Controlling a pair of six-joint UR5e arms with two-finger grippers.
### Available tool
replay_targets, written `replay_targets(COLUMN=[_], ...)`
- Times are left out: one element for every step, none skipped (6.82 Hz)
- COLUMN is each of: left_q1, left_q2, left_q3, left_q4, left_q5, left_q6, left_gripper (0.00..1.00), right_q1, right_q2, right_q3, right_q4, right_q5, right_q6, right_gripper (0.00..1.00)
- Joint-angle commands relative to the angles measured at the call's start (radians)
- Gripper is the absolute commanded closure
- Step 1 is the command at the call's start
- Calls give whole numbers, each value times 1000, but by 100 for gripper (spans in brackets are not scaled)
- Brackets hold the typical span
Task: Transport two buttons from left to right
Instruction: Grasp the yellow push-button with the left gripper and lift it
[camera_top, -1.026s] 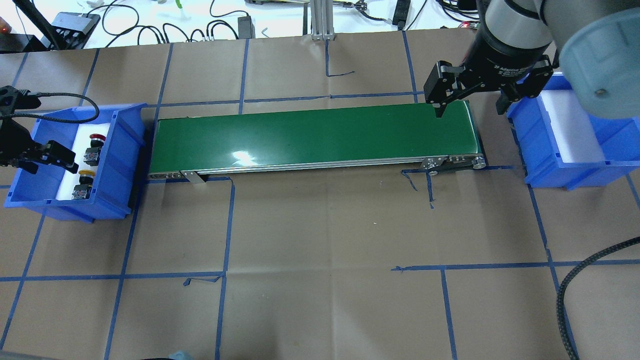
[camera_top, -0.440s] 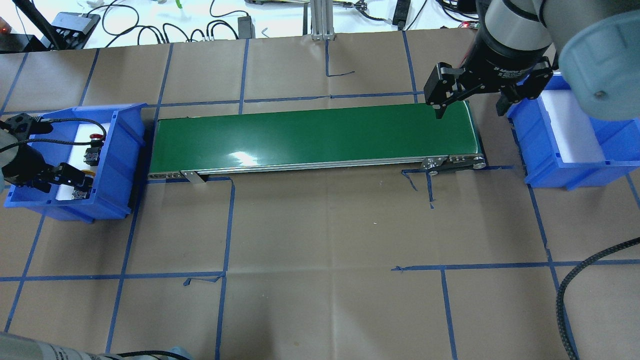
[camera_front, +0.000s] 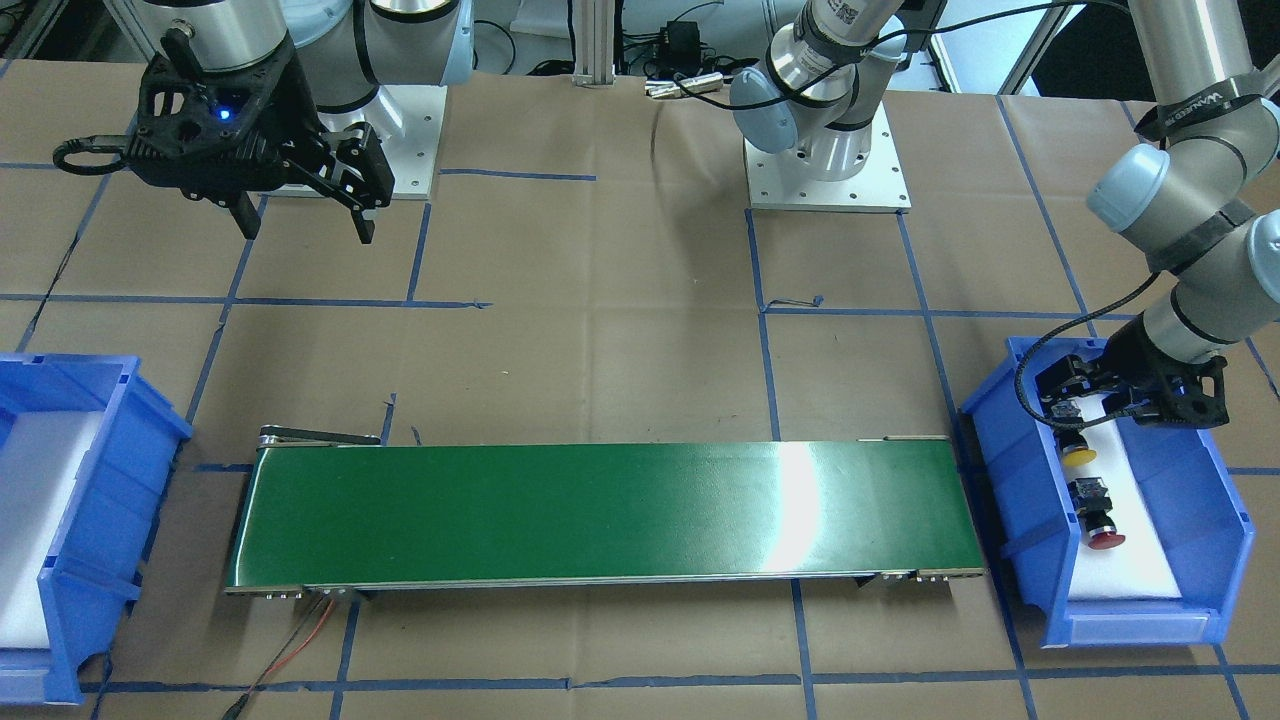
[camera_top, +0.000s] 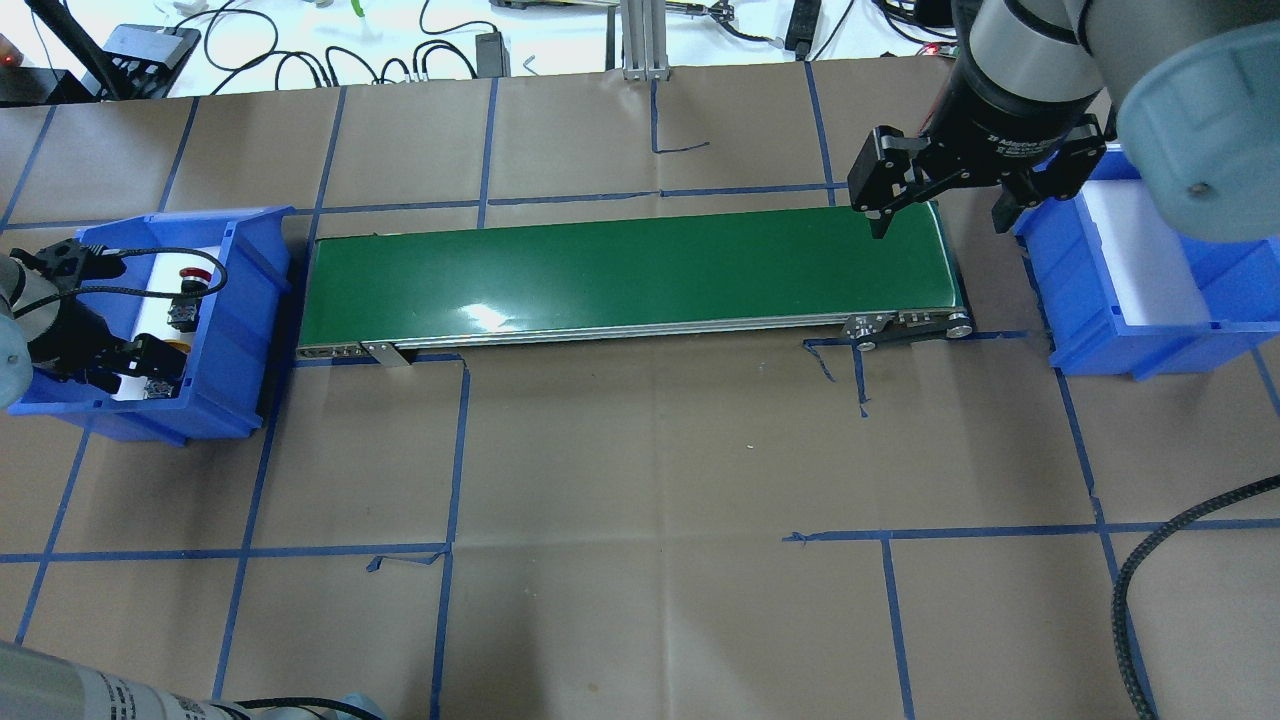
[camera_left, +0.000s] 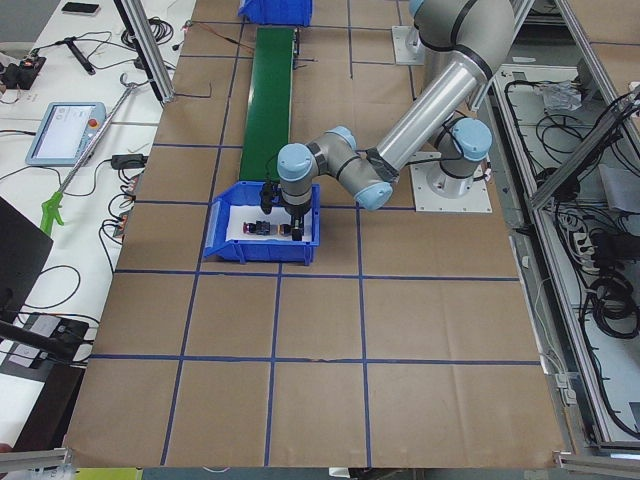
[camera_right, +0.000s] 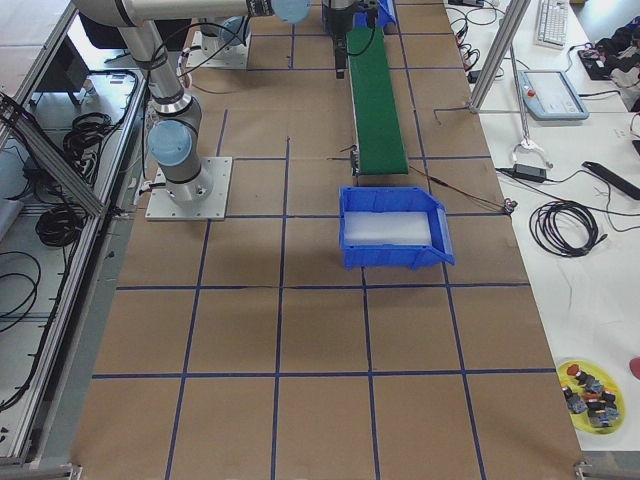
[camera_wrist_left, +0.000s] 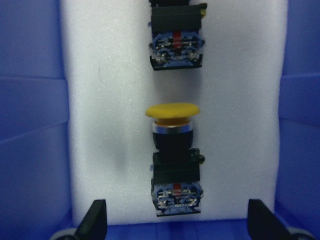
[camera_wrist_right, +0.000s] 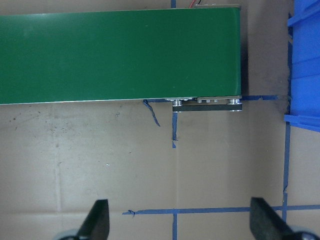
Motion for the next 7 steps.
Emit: replay_targets(left_q1=[-2, -7, -8, -11, -11, -13, -13], left_q2=[-48, -59, -53, -52, -52, -50, -49], left_q3=[-1, 0, 2, 3, 3, 5, 8], left_q4=[33, 48, 48, 48, 47, 48, 47], left_q5=[1, 2, 1, -1, -1, -1, -3], left_q6=[-2, -6, -27, -32, -46, -51, -54], left_gripper=[1, 1, 7, 22, 46, 62, 76], right_q1=[0, 0, 0, 0, 0, 0, 0], right_q2=[2, 2, 2, 2, 2, 2, 2], right_q3=[1, 1, 1, 1, 1, 2, 1], right_q4=[-5, -5, -5, -5, -5, -6, -8], right_q5=[0, 0, 0, 0, 0, 0, 0], right_q6=[0, 0, 0, 0, 0, 0, 0], right_gripper=[0, 0, 0, 0, 0, 0, 0])
